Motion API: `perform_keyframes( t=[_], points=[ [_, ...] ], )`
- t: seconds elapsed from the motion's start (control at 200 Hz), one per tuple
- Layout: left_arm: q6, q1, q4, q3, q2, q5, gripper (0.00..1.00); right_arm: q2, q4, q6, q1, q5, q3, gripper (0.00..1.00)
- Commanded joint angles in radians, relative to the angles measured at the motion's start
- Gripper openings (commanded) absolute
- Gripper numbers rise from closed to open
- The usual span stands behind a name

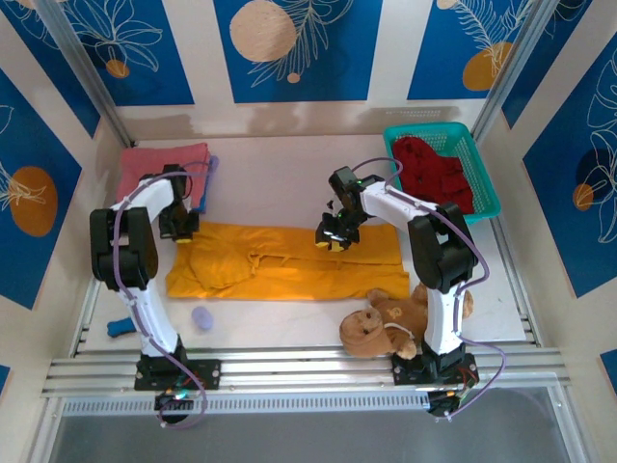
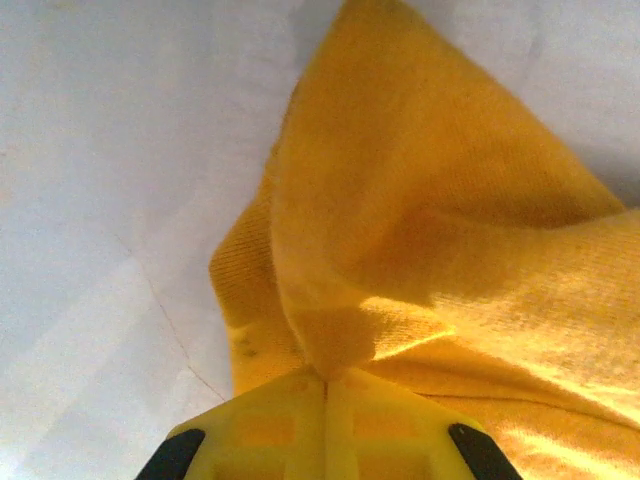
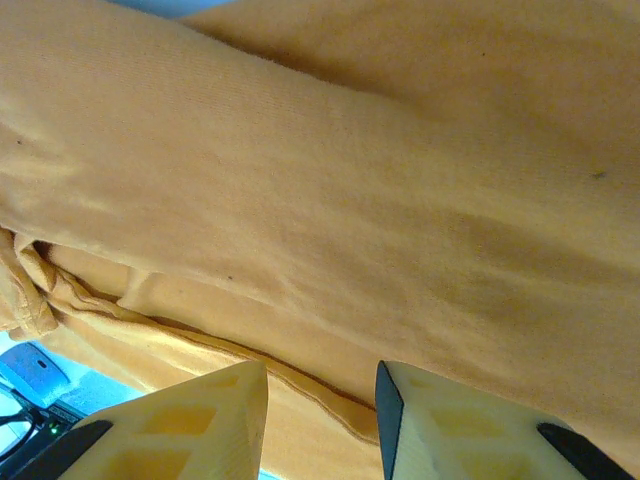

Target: Fold and stack the t-shirts

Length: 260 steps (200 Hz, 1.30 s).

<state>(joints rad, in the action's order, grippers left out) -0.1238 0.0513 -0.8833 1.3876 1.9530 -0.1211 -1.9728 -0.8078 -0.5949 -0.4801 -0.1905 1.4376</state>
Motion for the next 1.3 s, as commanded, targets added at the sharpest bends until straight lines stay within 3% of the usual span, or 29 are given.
perform_keyframes(
  t=[0.0,0.17,0.455,0.65,0.755,0.925,1.14,1.296],
  points=[
    [0.026,0.012,-0.047,0.031,-0.016,-0.043,0.0,0.022,-0.023,0.017,0.006,-0.019,-0.011,0.36],
    [0.041,0.01,-0.064,0.056,0.024,-0.057,0.0,0.016,-0.027,0.018,0.008,-0.02,-0.014,0.36],
    [0.038,0.003,-0.066,0.039,0.068,-0.017,0.1,0.02,-0.033,0.021,0.011,-0.017,-0.009,0.36],
    [0.006,-0.026,-0.14,0.068,-0.11,0.003,0.29,0.034,-0.042,0.036,0.035,-0.005,-0.019,0.36],
    [-0.04,-0.044,-0.162,0.07,-0.184,0.085,0.34,0.032,-0.04,0.041,0.048,-0.002,-0.02,0.36],
    [-0.139,-0.113,-0.14,-0.021,-0.231,0.219,0.36,-0.002,-0.047,0.039,0.061,0.012,0.01,0.36],
    [-0.242,-0.246,-0.046,-0.161,-0.204,0.24,0.39,-0.064,-0.072,0.033,0.066,0.032,0.062,0.35],
    [-0.28,-0.273,0.001,-0.177,-0.159,0.279,0.4,-0.083,-0.082,0.036,0.075,0.039,0.068,0.36]
  ],
)
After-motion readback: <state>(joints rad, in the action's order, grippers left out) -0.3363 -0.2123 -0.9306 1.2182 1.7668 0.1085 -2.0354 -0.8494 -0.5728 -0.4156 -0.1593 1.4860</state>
